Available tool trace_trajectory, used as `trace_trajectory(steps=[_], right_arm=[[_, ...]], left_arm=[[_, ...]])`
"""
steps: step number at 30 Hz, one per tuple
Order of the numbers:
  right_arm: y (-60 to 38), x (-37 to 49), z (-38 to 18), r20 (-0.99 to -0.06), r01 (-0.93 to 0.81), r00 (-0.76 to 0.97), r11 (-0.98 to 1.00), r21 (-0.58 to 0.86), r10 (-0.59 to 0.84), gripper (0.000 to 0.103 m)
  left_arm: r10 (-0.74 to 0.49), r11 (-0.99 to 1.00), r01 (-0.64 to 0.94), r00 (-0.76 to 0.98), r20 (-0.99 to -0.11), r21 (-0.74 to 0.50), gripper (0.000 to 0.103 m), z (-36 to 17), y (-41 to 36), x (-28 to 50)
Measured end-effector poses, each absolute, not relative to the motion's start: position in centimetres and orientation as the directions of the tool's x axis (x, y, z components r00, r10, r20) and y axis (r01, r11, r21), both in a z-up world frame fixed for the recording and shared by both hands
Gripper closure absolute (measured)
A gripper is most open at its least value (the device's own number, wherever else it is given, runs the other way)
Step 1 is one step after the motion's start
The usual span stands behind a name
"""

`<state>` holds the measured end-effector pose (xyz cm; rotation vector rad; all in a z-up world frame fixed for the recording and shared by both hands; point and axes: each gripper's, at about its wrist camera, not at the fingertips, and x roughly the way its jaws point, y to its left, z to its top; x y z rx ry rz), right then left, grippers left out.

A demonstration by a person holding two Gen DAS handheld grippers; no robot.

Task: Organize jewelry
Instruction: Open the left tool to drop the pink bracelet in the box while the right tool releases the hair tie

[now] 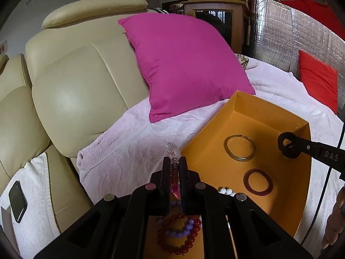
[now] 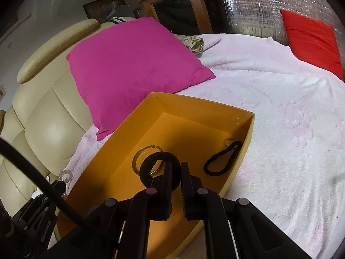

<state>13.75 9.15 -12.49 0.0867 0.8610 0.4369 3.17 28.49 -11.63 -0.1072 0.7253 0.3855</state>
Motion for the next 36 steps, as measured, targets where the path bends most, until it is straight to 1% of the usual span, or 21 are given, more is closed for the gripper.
trace_trajectory(steps=[6,25,26,27,28,29,30,31,32,33,36], right_arm=[[9.7,14.5,-13.3,-0.732,-0.324,0.563,0.917,0.231,0.383,0.095],[10.1,15.6,-14.5,-0.761,-0.294,0.546,0.931,0.218,0.351,0.093],[10.1,15.7,-14.5,-0.763,-0.291,0.542,0.931,0.222,0.351,0.093],[10.1,15.7,-14.6,-0.766,-0.288,0.538,0.930,0.226,0.353,0.092],[10.0,15.8,-14.6,-0.768,-0.286,0.531,0.929,0.235,0.358,0.089],[10.0,15.8,-14.5,-0.768,-0.286,0.527,0.927,0.243,0.364,0.085],[9.9,15.8,-14.4,-0.765,-0.284,0.526,0.925,0.252,0.370,0.082],[9.7,15.7,-14.3,-0.761,-0.283,0.529,0.924,0.258,0.375,0.076],[9.6,15.6,-14.1,-0.757,-0.282,0.533,0.923,0.263,0.378,0.070],[9.5,15.4,-14.0,-0.752,-0.282,0.537,0.922,0.267,0.382,0.068],[8.9,14.9,-13.5,-0.728,-0.285,0.562,0.918,0.275,0.393,0.067]], left_arm=[[0.297,0.924,-0.380,0.652,-0.698,0.038,0.096,-12.4,28.9,3.6],[0.284,0.928,-0.368,0.590,-0.756,0.061,0.096,-13.8,28.8,4.6],[0.283,0.928,-0.368,0.585,-0.760,0.062,0.094,-13.9,28.8,4.7],[0.280,0.929,-0.365,0.578,-0.767,0.063,0.085,-14.1,28.8,4.8],[0.278,0.929,-0.364,0.573,-0.771,0.065,0.078,-14.2,28.8,4.9],[0.277,0.930,-0.363,0.572,-0.772,0.065,0.064,-14.2,28.7,4.9],[0.264,0.934,-0.353,0.581,-0.770,0.054,0.060,-14.1,28.6,4.8],[0.267,0.935,-0.350,0.585,-0.766,0.058,0.058,-14.0,28.4,4.8],[0.277,0.934,-0.350,0.586,-0.761,0.070,0.053,-13.9,28.3,4.8],[0.281,0.934,-0.350,0.587,-0.759,0.076,0.049,-13.9,28.2,4.9],[0.281,0.934,-0.351,0.589,-0.758,0.073,0.044,-13.8,28.2,4.9]])
